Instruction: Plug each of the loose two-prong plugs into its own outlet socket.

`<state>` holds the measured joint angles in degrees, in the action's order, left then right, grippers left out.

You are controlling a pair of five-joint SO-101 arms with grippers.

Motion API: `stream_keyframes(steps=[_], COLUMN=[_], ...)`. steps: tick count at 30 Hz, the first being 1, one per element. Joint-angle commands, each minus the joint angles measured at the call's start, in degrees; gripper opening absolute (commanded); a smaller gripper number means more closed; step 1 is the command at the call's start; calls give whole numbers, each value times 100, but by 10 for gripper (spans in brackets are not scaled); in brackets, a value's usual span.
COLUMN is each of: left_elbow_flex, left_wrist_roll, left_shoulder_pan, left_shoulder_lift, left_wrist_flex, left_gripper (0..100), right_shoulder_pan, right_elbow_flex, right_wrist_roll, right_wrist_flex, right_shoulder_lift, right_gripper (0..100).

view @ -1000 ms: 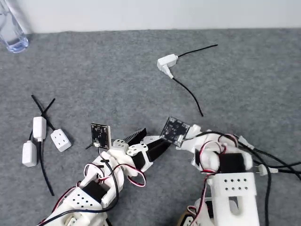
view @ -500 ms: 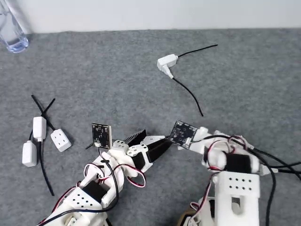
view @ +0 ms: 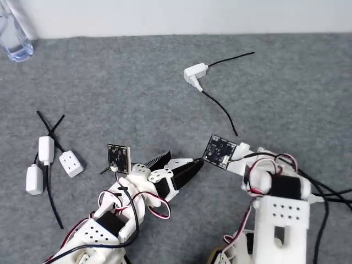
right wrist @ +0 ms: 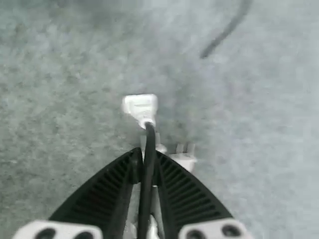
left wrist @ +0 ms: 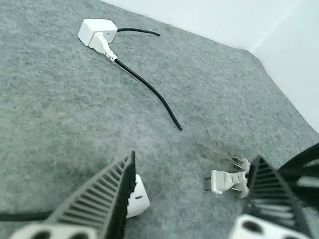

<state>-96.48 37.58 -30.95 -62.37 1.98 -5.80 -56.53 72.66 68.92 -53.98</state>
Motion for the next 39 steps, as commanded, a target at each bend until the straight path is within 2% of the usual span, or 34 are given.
stream_keyframes(steps=[1,14,19,21,24,28,31,33,34,37,39], left_elbow_flex=[48,48,48,48,48,48,48,48,48,48,48], left_wrist_roll=[-26,-18,9,9,9,9,0,0,-9,0,9], left_shoulder_pan=[-44,-53,-53,-53,-53,-53,-53,-53,-53,-53,-35], left_shoulder_lift=[-26,9,9,9,9,18,18,18,18,18,18], left_wrist_flex=[35,35,18,9,18,26,0,0,0,0,35], left_gripper=[342,342,343,344,344,344,344,344,344,344,344], right_shoulder_pan=[-66,-75,-295,-391,-576,-1464,-1912,-1719,-1402,-497,84], right_elbow_flex=[-176,-26,18,9,79,765,1451,1565,1547,1319,1055], right_wrist_roll=[70,62,-202,-193,273,1108,1266,1248,1143,264,-396], right_wrist_flex=[-391,-585,-523,-400,40,646,796,954,1051,971,549], right_shoulder_lift=[312,268,136,101,75,75,92,119,145,303,602], right_gripper=[8,18,252,296,297,298,298,297,297,297,296])
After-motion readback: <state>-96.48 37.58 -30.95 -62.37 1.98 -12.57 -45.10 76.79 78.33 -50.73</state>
